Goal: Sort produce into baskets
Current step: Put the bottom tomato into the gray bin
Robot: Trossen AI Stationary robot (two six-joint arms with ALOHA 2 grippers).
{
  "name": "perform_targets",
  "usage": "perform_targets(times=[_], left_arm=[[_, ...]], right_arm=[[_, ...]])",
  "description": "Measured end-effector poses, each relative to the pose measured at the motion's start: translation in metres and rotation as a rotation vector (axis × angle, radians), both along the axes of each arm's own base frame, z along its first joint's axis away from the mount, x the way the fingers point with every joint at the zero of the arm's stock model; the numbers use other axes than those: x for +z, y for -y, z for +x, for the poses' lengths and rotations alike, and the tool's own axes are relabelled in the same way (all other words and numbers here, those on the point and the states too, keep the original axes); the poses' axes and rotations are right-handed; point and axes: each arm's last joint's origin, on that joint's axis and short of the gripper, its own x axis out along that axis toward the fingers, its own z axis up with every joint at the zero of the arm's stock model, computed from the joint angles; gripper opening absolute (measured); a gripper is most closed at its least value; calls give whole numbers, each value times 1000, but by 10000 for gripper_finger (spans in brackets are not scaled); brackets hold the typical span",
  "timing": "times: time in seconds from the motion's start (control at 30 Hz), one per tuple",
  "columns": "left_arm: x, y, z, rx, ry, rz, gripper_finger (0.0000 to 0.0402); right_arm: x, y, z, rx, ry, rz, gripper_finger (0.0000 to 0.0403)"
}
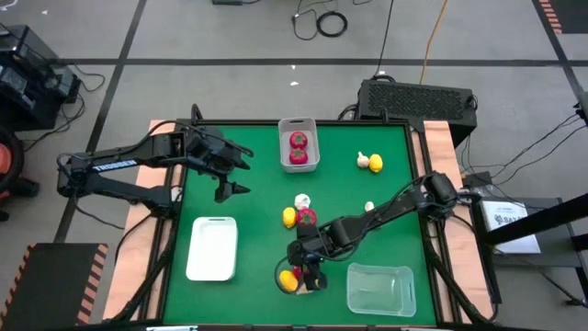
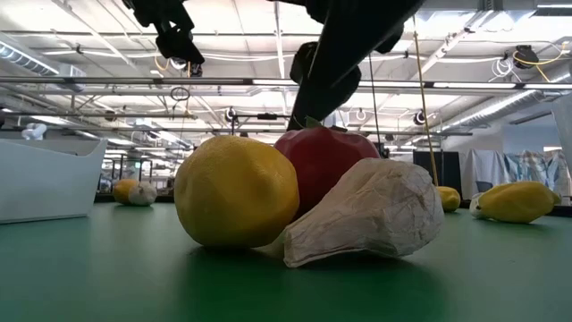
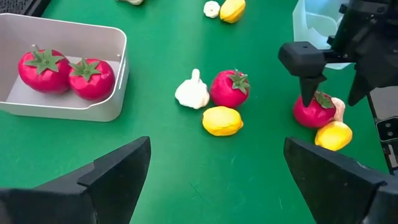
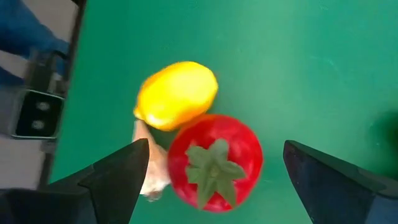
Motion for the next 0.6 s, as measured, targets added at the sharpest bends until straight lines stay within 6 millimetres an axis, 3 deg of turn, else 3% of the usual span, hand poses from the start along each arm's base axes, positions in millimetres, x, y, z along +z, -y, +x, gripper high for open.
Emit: perform_targets(times=[0.37, 0.6], left_arm=[[0, 0, 0, 0, 4, 1, 374], [0, 0, 0, -2, 5, 5, 374]], right_arm=[[-3, -2, -3, 23, -16, -32, 361], [-31, -5, 4, 17, -61, -48, 361]])
